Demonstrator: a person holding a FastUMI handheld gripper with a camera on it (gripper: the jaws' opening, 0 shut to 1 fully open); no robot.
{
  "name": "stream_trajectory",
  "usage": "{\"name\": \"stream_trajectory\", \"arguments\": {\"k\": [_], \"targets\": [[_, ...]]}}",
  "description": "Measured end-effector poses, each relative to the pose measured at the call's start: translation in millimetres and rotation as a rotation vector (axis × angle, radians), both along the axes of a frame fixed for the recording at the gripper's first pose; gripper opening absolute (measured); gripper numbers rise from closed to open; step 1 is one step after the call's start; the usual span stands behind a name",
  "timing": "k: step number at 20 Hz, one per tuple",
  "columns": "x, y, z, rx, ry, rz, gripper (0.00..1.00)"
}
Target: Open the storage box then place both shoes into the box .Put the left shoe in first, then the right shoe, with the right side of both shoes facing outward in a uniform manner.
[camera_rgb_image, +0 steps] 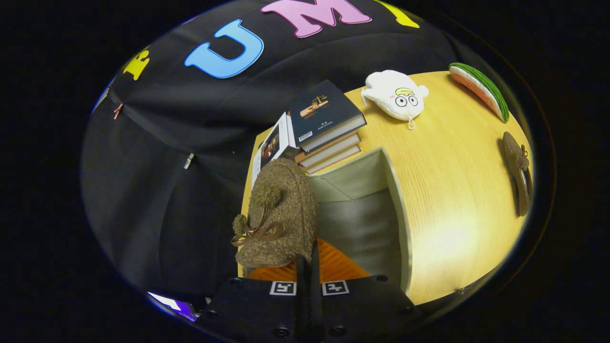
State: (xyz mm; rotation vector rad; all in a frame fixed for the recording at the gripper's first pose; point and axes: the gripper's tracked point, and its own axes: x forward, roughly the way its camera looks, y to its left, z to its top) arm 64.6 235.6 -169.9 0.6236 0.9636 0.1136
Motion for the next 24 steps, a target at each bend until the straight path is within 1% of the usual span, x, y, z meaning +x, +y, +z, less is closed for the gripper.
{"name": "stream_trajectory", "arguments": {"k": [2, 3, 5, 6, 8, 12, 14, 16, 19, 24], "targets": [[-3.9, 5.9, -12.7, -0.012, 0.038, 0.019, 0.05], [-4.0, 12.7, -11.7, 0.007, 0.041, 0.030, 0.05], [-5.4, 31.4, -6.8, 0.068, 0.044, 0.076, 0.18], [-9.1, 44.1, -3.9, 0.099, 0.031, 0.107, 0.45], [-9.6, 45.7, 8.7, 0.088, -0.008, 0.139, 0.98], [-21.0, 21.2, 45.4, 0.045, -0.132, 0.197, 0.99], [-24.1, -12.6, 63.4, -0.007, -0.209, 0.202, 0.99], [-29.8, -51.1, 71.8, -0.084, -0.256, 0.202, 0.98], [-38.5, -110.6, 80.1, -0.179, -0.292, 0.175, 0.98], [-50.9, -213.8, 75.1, -0.306, -0.301, 0.103, 0.99]]}}
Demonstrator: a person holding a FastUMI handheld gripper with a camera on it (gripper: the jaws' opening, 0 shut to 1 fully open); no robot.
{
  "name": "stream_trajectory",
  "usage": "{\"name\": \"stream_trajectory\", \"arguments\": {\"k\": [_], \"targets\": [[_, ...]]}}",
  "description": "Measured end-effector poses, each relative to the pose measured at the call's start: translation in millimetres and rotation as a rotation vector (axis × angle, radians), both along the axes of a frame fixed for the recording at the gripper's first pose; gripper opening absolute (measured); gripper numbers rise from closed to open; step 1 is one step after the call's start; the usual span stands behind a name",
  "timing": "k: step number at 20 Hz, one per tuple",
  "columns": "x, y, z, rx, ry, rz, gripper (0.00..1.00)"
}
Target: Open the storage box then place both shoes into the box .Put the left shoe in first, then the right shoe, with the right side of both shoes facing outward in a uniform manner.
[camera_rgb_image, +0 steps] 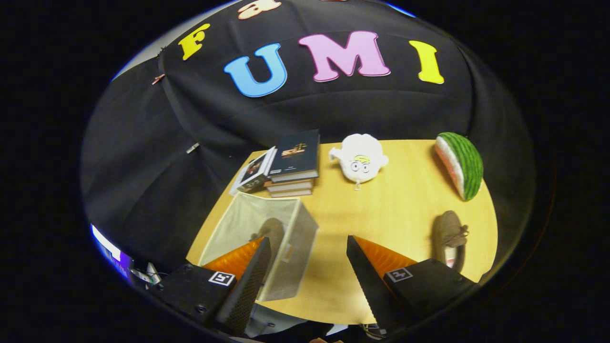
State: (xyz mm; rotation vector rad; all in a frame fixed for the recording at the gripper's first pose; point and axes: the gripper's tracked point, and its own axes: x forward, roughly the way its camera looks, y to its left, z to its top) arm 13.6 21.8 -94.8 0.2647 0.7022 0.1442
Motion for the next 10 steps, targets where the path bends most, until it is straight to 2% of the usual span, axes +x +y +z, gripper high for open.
{"name": "stream_trajectory", "arguments": {"k": [6, 10], "targets": [[-23.7, -143.4, -44.9, -0.172, 0.054, -0.114, 0.99], [-44.4, -208.8, -92.0, -0.199, 0.159, -0.156, 0.99]]}}
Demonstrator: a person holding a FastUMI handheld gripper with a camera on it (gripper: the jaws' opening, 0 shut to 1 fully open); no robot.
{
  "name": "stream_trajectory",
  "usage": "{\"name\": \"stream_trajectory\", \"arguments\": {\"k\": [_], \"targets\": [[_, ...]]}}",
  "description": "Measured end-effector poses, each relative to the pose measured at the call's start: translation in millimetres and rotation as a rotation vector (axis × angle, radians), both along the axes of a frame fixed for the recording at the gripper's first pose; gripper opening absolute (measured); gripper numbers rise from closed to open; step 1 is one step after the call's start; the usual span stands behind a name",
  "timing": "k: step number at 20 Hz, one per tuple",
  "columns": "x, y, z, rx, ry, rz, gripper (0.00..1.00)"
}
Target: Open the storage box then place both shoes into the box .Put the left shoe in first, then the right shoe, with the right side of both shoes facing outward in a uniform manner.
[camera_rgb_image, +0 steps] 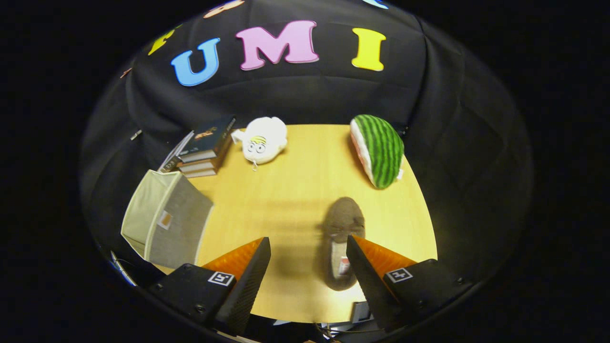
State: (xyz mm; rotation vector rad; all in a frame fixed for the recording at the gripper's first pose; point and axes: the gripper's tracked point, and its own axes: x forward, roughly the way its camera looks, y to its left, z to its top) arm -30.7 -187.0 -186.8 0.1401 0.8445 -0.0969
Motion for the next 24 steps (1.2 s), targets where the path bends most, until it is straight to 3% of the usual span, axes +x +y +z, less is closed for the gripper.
{"name": "stream_trajectory", "arguments": {"k": [9, 14, 17, 19, 22, 24], "targets": [[4.4, -92.3, -113.7, -0.064, 0.172, 0.013, 0.98], [28.7, -99.9, -151.0, -0.003, 0.235, -0.030, 0.98], [34.4, -93.0, -149.5, 0.032, 0.227, -0.012, 0.99], [37.9, -83.7, -150.6, 0.059, 0.220, 0.010, 0.84], [39.9, -78.2, -152.3, 0.037, 0.227, 0.018, 0.40], [40.7, -80.8, -152.8, 0.032, 0.233, -0.015, 0.27]]}}
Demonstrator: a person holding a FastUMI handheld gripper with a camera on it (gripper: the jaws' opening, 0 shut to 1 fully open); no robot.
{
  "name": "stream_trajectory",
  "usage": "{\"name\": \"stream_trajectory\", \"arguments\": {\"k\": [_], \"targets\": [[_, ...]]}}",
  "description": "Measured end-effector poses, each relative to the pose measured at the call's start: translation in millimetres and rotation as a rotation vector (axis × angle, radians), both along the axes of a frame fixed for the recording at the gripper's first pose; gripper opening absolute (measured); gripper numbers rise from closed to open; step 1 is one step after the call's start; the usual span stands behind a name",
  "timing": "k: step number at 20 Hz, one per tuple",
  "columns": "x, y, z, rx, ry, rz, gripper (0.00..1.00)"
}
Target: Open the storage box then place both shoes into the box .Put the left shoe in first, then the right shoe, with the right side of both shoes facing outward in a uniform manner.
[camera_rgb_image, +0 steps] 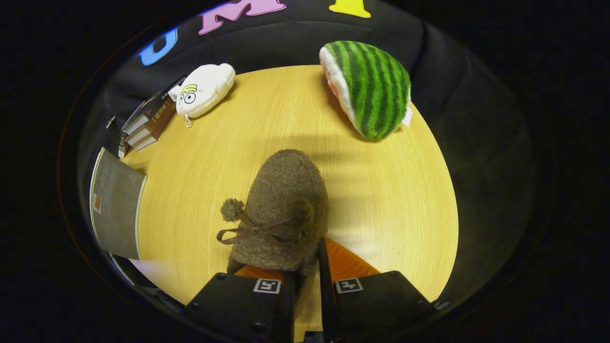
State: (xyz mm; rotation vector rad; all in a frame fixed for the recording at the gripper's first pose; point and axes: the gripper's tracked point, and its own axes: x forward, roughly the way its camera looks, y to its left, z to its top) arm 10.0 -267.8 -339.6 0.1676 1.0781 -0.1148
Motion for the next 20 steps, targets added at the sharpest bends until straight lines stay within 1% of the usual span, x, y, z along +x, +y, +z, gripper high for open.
{"name": "stream_trajectory", "arguments": {"k": [1, 2, 4, 6, 9, 11, 13, 17, 20], "targets": [[2.5, -3.0, 2.8, -0.005, -0.019, -0.016, 0.26], [2.2, -4.7, 0.9, -0.013, -0.023, 0.000, 0.10], [-0.1, -1.9, 2.3, -0.018, -0.024, 0.024, 0.06], [-5.4, 14.0, 11.6, 0.027, -0.010, 0.031, 0.05], [0.0, 35.7, 47.9, 0.010, -0.074, 0.054, 0.05], [-1.0, 59.7, 73.3, 0.035, -0.100, 0.054, 0.05], [-2.9, 86.9, 94.2, 0.085, -0.123, 0.042, 0.05], [-6.9, 142.5, 132.8, 0.181, -0.165, -0.020, 0.05], [-10.1, 194.6, 169.6, 0.252, -0.202, -0.016, 0.05]]}}
